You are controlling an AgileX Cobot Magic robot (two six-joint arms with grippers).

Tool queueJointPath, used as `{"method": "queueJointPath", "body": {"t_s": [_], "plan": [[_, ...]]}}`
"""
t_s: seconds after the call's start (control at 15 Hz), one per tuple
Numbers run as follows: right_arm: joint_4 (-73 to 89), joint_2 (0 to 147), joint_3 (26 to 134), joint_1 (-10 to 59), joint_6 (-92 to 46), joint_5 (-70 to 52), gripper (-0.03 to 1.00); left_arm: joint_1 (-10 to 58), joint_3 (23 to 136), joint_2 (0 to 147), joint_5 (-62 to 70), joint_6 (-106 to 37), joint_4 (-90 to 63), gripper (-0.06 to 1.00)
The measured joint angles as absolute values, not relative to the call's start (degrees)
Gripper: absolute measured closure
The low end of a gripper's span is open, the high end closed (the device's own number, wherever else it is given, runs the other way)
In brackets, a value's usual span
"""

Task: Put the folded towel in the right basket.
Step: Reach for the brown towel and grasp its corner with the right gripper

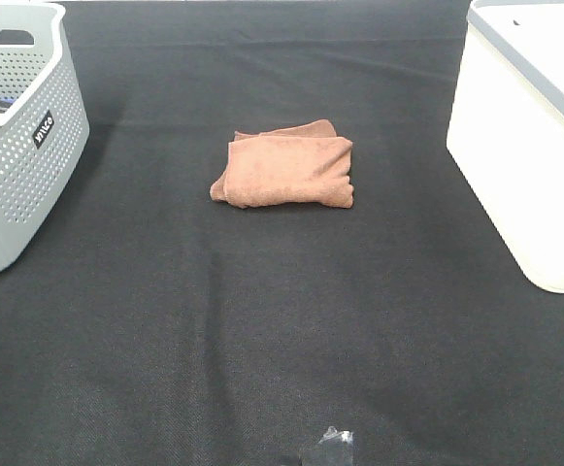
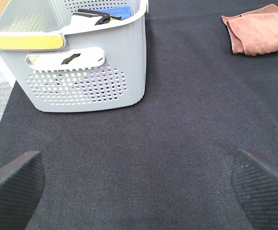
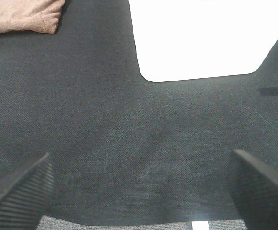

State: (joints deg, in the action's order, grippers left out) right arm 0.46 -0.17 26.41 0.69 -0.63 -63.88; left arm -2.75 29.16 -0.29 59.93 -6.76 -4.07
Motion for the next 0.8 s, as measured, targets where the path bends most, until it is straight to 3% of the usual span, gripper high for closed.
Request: {"method": "queueJointPath", "body": {"t_s": [0.8], "plan": [[0.46,-0.17,26.41,0.69,-0.63,-63.88,0.02,-2.75,29.16,-0.29,59.93,-6.76,-4.07,-0.05]]}}
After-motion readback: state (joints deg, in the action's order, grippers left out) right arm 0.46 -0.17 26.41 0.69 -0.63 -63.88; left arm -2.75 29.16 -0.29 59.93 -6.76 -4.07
